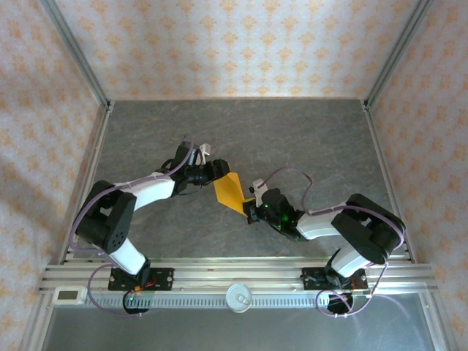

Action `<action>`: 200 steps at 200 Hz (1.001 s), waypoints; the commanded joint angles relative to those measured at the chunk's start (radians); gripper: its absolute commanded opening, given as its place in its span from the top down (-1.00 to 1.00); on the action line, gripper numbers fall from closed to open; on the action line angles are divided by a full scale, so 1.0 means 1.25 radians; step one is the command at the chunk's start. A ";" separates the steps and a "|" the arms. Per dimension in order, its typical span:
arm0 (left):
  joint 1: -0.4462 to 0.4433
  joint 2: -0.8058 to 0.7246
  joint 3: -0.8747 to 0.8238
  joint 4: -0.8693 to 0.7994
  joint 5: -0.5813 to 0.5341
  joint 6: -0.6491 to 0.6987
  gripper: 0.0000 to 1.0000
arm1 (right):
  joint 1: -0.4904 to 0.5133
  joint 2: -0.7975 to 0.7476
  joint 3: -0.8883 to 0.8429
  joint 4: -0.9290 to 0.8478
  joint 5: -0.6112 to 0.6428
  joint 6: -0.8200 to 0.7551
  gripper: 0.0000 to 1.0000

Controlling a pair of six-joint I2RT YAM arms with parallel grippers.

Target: Fold a paper plane with a square sheet of paper (pick it up from the middle)

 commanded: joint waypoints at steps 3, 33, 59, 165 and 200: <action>0.006 0.029 0.013 0.022 0.033 -0.010 -0.20 | 0.000 0.015 0.003 0.019 0.041 -0.028 0.86; 0.006 0.051 0.025 0.010 0.034 -0.016 -0.21 | 0.024 0.016 0.012 0.005 0.080 -0.080 0.81; 0.007 0.063 0.024 0.031 0.047 -0.035 -0.19 | 0.051 0.023 0.024 -0.014 0.144 -0.117 0.71; 0.006 0.069 0.019 0.033 0.049 -0.054 -0.12 | 0.103 0.049 0.041 -0.031 0.267 -0.214 0.53; 0.006 0.070 0.018 0.046 0.061 -0.061 -0.03 | 0.108 0.057 0.043 -0.019 0.303 -0.240 0.49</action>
